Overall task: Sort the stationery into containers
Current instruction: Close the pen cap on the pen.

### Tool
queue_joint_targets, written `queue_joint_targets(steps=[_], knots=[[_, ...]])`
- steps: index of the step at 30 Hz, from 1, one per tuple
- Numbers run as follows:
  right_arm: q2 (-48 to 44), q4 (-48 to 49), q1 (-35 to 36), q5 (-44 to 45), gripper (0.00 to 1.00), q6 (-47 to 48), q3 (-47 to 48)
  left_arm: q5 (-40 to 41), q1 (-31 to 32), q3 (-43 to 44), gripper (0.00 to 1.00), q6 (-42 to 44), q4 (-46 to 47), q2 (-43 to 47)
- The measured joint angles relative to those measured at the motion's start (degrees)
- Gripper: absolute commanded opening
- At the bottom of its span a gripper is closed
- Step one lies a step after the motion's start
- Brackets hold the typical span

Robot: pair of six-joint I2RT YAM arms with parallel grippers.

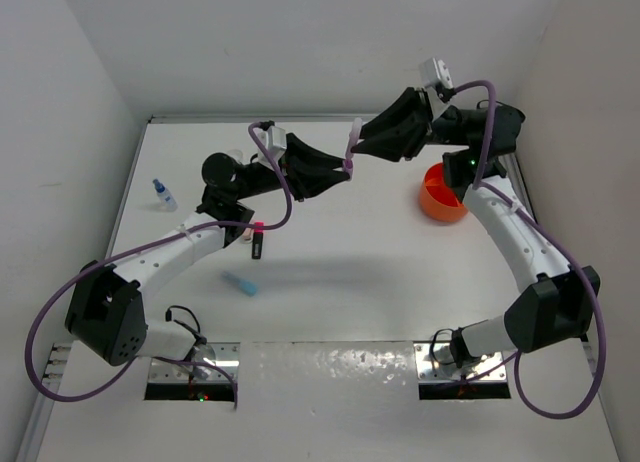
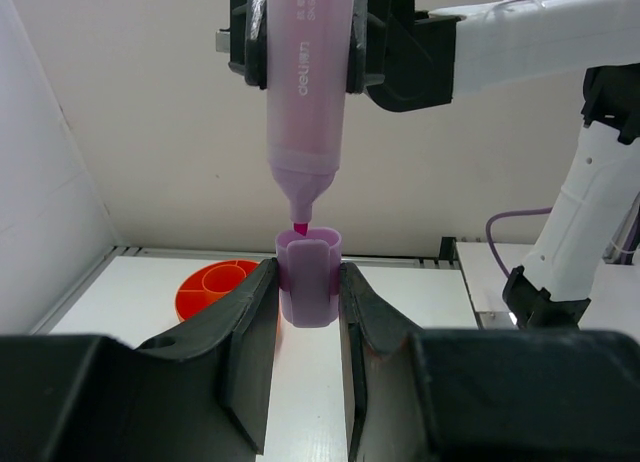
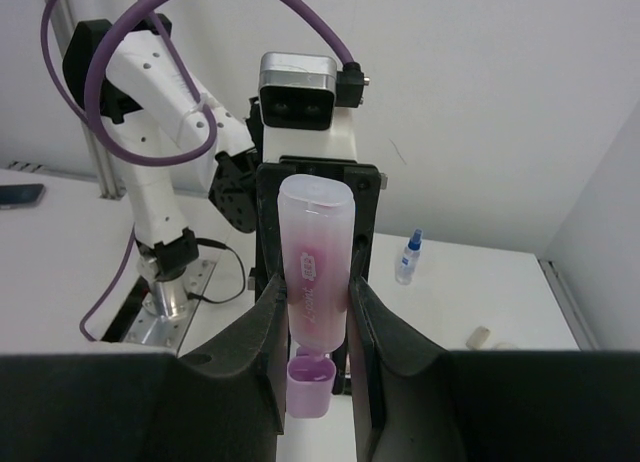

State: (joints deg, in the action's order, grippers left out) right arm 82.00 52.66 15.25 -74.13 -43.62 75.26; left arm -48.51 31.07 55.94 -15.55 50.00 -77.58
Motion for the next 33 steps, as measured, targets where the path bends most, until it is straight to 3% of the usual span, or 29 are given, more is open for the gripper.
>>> queue_joint_targets(steps=[16,33], knots=[[-2.0,-13.5,0.6,0.1,0.0,11.4,-1.9,-0.5,-0.7,0.0,0.0,0.0,-0.1,0.0],[-7.7,-32.3,4.2,1.8,0.0,31.4,-2.6,-9.1,-1.8,2.1,0.0,-4.1,-1.6,-0.1]])
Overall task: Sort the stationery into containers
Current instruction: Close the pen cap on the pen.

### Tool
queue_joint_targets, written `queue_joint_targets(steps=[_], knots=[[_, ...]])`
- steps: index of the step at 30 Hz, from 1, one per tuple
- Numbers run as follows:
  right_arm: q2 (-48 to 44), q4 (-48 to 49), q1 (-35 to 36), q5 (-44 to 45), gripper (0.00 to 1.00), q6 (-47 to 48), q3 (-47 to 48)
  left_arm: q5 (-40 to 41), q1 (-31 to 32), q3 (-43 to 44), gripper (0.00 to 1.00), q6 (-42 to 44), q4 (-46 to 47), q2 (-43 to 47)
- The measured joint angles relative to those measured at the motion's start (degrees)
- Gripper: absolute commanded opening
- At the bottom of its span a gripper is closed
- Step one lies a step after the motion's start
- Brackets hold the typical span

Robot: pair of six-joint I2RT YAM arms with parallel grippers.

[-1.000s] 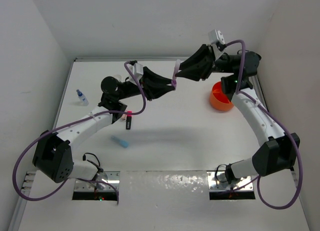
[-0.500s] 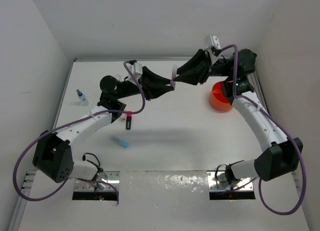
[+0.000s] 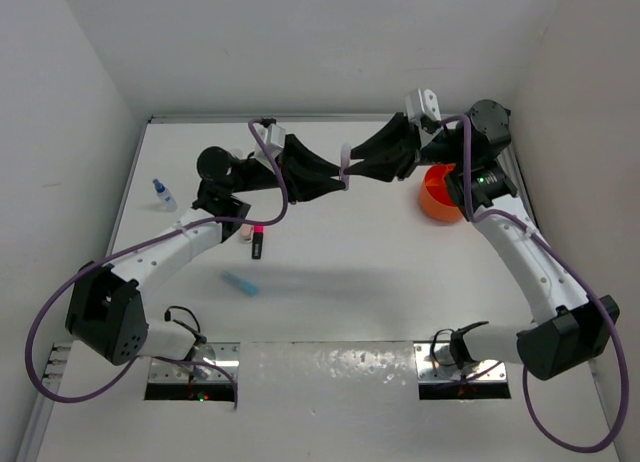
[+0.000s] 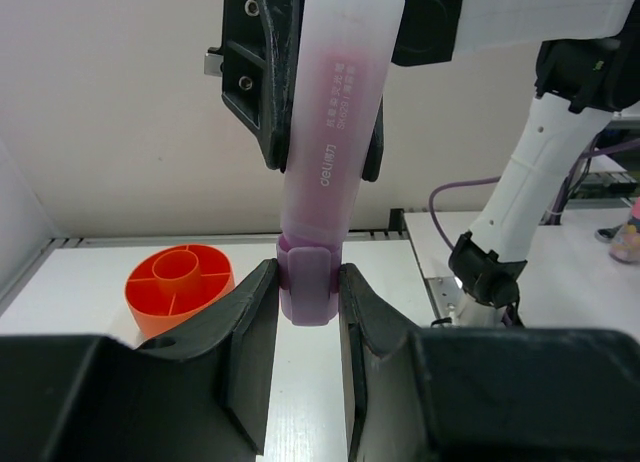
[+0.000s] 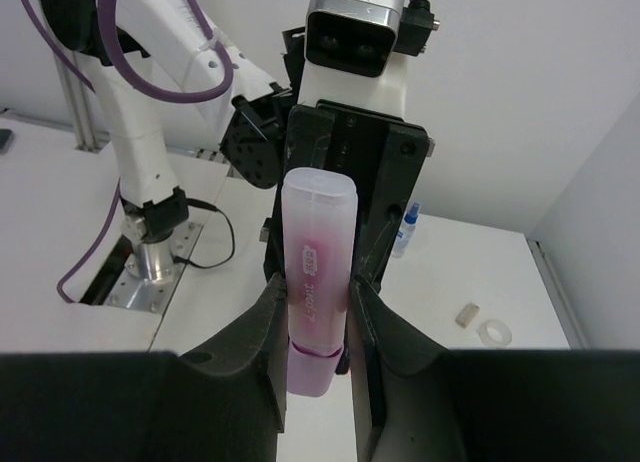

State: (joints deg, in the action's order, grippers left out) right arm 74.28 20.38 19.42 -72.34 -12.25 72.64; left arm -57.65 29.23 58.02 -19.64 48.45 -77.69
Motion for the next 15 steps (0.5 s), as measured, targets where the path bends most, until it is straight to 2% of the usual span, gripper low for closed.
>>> queue_joint_targets(steps=[6,15], knots=[[0.0,0.2,1.1,-0.6,0.0,-1.3,0.0,-2.0,0.4,0.0,0.0,-1.5,1.4,0.0],[0.9,9.8,1.3,-3.4,0.0,-11.8,-0.7,-3.5,1.2,0.1,0.0,-2.3,4.3,0.0]])
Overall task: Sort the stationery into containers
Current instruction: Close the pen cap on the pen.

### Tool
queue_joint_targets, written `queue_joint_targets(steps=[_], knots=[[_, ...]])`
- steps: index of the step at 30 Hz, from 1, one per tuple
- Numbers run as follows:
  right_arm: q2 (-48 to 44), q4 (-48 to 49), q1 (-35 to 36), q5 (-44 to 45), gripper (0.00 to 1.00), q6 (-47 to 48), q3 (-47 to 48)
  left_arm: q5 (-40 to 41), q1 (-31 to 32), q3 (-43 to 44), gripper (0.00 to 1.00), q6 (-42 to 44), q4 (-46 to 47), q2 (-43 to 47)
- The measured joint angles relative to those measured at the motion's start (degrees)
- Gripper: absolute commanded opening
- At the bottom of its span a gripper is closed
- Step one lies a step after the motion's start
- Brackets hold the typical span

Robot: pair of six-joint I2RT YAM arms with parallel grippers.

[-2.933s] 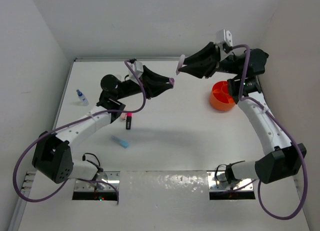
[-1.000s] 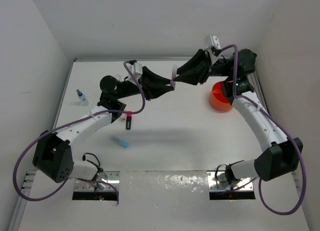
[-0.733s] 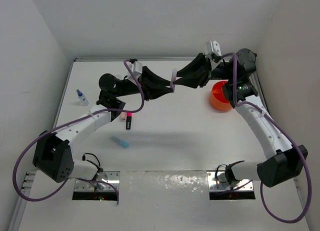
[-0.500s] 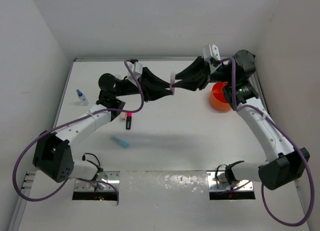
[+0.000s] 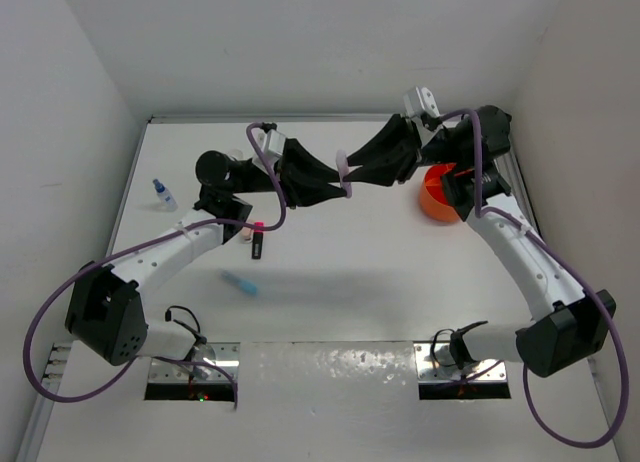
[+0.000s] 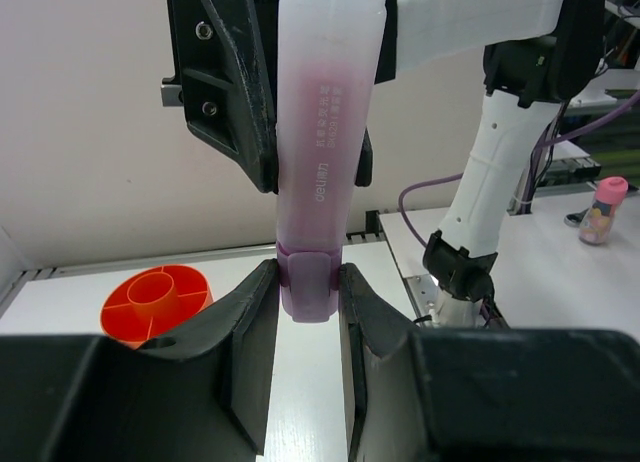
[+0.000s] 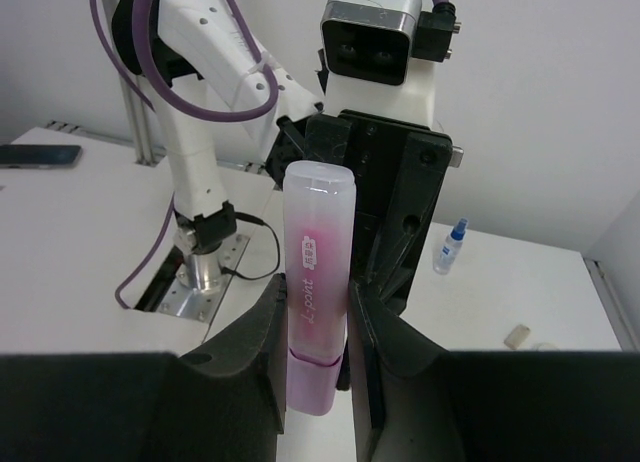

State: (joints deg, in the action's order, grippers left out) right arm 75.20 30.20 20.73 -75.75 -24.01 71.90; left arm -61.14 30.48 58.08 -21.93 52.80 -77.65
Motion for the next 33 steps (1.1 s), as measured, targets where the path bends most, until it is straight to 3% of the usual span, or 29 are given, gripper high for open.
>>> queue_joint_targets(steps=[33], knots=[[-0.1,2.4,-0.3,-0.2,0.0,0.1,-2.0,-1.0,0.2,1.1,0.0,1.3,-4.3,0.3]])
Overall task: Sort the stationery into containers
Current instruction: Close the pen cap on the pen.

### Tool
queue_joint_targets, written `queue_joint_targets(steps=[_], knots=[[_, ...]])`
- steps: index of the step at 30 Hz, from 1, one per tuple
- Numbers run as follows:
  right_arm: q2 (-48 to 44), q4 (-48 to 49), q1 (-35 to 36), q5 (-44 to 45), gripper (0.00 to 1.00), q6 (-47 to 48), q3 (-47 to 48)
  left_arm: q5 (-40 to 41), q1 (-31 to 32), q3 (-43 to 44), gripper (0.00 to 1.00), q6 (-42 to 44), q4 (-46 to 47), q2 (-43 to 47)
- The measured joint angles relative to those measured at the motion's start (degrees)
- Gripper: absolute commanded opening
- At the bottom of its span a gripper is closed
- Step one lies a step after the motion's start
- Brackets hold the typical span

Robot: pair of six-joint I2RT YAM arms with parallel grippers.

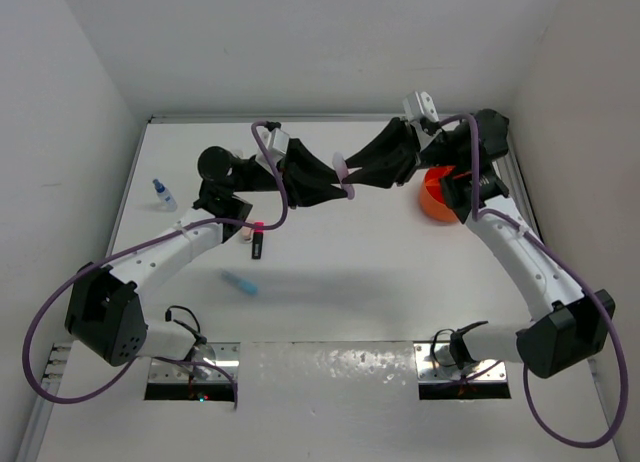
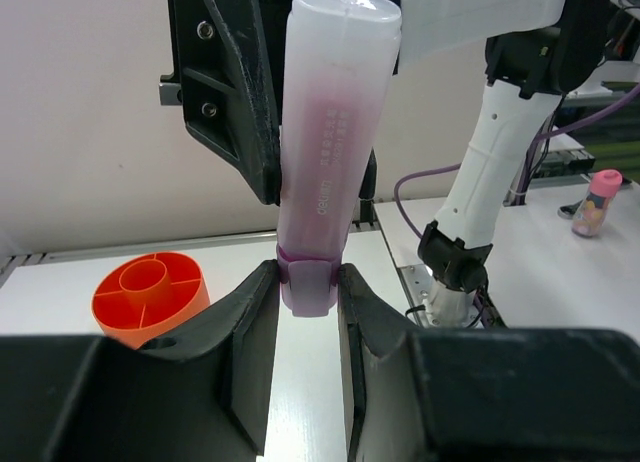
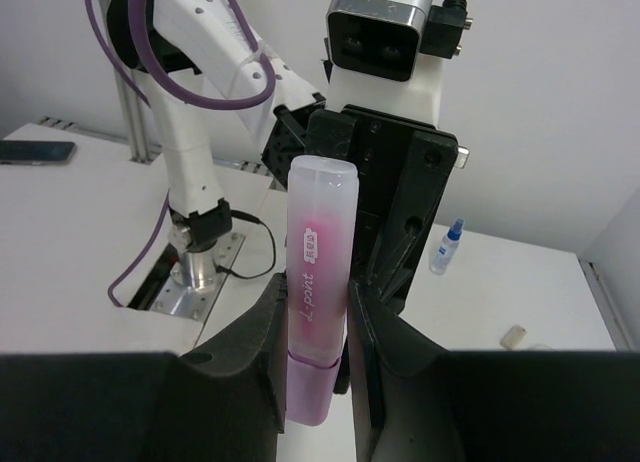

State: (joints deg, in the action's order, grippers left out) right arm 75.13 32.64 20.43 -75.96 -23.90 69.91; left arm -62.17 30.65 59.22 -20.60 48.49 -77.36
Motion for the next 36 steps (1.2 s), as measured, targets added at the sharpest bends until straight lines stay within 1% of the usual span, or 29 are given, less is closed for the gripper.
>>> queue_joint_targets(steps=[3,5,10,13,14,16,17,21,27,36], knots=[[-0.6,-2.5,0.0,0.7,0.01,2.2,0.0,0.2,0.0,0.0,0.0,0.2,-0.4,0.0],[-1.0,-3.9,0.0,1.0,0.12,3.5,0.0,0.2,0.0,0.0,0.0,0.4,-0.4,0.0],[-1.8,-6.3,-0.1,1.8,0.37,5.6,0.0,0.3,0.0,0.0,0.0,0.4,-0.5,0.0],[-1.9,-9.2,-0.4,1.9,0.48,7.1,-0.9,1.4,0.0,0.5,0.0,0.3,1.8,0.4],[-1.7,-10.3,-0.5,1.8,0.55,7.3,-1.4,1.4,0.0,0.6,0.0,0.5,2.3,0.6],[-1.5,-11.8,-0.7,1.9,0.59,7.9,-1.8,1.9,-0.1,0.8,0.0,0.5,3.3,1.2],[-1.4,-12.4,-0.8,1.9,0.63,8.0,-1.9,2.1,-0.1,0.8,0.0,0.6,3.7,1.4],[-1.2,-13.9,-0.8,2.1,0.67,8.7,-1.9,2.2,-0.1,0.8,0.0,0.6,4.5,1.9],[-1.2,-15.8,-0.8,2.6,0.66,10.5,-1.9,2.3,-0.3,0.8,0.0,1.2,3.6,1.9],[-1.3,-22.3,-0.4,5.1,0.58,15.4,-1.9,2.8,-0.4,0.8,0.0,3.5,-0.8,1.9]])
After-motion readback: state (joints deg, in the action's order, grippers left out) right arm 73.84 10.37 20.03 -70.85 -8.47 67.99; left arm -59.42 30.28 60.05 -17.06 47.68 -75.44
